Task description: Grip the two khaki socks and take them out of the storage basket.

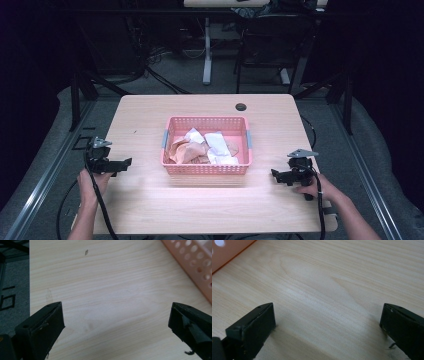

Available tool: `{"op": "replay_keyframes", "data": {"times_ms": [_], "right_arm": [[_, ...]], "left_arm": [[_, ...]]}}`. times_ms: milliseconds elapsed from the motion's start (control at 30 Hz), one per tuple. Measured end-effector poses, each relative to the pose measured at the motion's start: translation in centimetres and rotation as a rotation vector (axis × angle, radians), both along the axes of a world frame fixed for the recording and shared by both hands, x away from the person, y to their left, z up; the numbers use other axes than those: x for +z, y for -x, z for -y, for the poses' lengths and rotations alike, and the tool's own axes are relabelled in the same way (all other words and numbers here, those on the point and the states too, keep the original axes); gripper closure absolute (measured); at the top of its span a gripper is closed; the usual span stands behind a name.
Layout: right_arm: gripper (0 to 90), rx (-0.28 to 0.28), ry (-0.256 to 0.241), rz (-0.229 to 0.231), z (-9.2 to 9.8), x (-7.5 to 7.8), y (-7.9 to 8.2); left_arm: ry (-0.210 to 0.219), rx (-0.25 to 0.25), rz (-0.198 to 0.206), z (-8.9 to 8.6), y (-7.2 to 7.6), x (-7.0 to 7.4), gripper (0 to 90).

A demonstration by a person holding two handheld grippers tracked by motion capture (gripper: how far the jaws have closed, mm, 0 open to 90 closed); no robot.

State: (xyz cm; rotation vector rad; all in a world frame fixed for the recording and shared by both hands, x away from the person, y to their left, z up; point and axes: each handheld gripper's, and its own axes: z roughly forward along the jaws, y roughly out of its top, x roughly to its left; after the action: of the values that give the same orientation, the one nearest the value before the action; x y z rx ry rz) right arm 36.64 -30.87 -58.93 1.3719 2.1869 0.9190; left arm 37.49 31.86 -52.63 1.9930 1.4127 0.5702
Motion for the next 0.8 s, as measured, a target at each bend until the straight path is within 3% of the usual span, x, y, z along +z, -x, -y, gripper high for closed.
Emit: {"op": "replay_keyframes", "data": {"times_ms": [233, 433, 667, 800], "right_arm": [[0.0, 0.004, 0.006, -0.001, 0.0, 0.0, 0.0], [0.0, 0.005, 0.005, 0.002, 0.0, 0.0, 0.0], [0.0, 0.004, 0.006, -0.001, 0.0, 0.0, 0.0], [0.0, 0.005, 0.005, 0.002, 0.0, 0.0, 0.0]], "left_arm": [[-0.001, -0.093, -0.054, 1.8, 0.0, 2.3, 3.5], [0.011, -0.134, -0.077, 3.4, -0.3, 4.2, 1.4], [-0.047, -0.207, -0.054, 6.2, -0.9, 6.9, 2.2], [-0.048, -0.244, -0.05, 7.3, -1.4, 7.7, 0.2]]}}
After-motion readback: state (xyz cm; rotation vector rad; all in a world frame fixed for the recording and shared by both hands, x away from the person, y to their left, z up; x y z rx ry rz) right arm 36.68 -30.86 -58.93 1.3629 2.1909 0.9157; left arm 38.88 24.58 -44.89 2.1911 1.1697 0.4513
